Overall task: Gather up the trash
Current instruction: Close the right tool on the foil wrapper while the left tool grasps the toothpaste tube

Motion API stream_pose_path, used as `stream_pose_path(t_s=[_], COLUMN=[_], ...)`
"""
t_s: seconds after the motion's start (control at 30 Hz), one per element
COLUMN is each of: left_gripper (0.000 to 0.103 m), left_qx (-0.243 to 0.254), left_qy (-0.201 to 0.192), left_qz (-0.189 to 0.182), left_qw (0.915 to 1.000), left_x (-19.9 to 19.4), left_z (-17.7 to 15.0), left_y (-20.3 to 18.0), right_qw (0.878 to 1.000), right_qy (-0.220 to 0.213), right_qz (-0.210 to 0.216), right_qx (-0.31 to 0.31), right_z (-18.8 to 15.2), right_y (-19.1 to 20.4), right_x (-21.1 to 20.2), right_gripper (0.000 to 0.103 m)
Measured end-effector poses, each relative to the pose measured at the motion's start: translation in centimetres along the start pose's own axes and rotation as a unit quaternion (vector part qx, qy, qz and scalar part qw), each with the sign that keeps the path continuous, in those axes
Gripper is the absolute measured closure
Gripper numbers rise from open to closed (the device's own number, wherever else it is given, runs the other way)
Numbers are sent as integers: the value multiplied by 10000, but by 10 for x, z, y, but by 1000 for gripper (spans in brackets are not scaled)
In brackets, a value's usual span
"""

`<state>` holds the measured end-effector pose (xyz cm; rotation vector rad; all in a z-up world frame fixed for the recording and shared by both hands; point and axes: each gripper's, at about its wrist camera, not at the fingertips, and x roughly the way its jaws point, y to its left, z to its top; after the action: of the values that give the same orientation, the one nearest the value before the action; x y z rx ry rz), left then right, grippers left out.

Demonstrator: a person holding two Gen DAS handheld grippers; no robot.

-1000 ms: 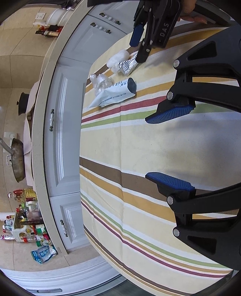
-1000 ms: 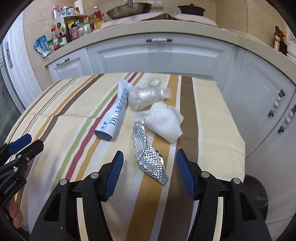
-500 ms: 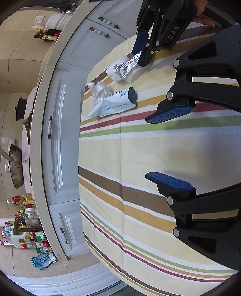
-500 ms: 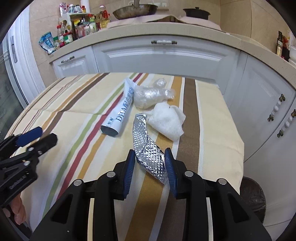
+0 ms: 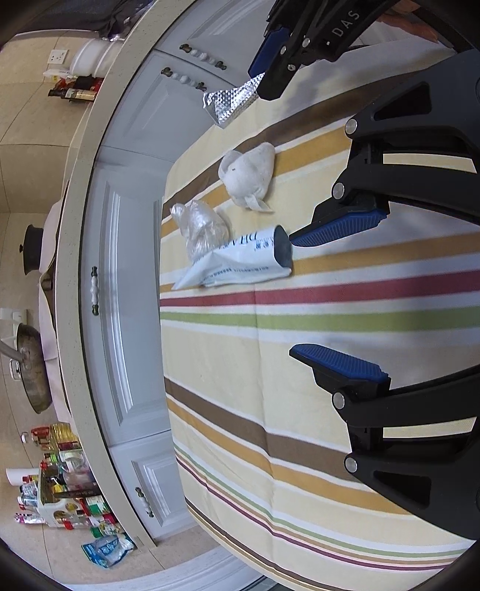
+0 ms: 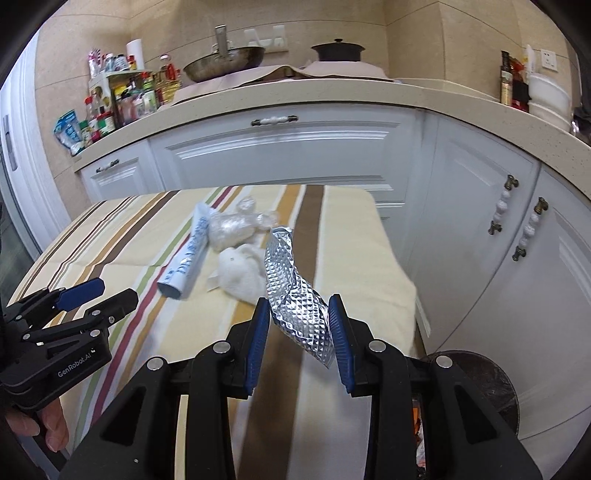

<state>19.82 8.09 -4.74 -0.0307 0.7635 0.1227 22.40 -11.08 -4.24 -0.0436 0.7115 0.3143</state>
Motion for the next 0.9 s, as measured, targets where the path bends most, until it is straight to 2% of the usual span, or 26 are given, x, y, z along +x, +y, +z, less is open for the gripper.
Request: stream_pose_path(t_s=[0.37, 0.67, 0.73, 0.77, 0.83, 0.9], left_gripper=[50, 50, 62, 72, 76, 87], left_qx=[213, 59, 76, 100, 113, 120], left_qy=[194, 524, 584, 630, 616, 529], left_qz=[174, 209, 162, 113, 91, 90], left_qw=[9994, 9984, 9981, 9979, 9980, 9985], left_x=[30, 60, 63, 65, 64, 61], left_z=[17, 28, 28, 27, 26, 27], left_y=[-29, -28, -29, -30, -31, -30], right_qw=[9997, 9994, 9993, 9993, 9993, 9993], right_qy=[-104, -129, -117, -118, -118, -118], right_qz=[5, 102, 122, 125, 122, 121], right_qx=[213, 296, 326, 328, 328, 323], right_z=[6, 9, 9, 9, 8, 8], right_y=[-29, -44, -47, -47, -48, -48], right_x=[9, 13, 14, 14, 13, 13], right_gripper=[69, 69, 69, 69, 69, 69])
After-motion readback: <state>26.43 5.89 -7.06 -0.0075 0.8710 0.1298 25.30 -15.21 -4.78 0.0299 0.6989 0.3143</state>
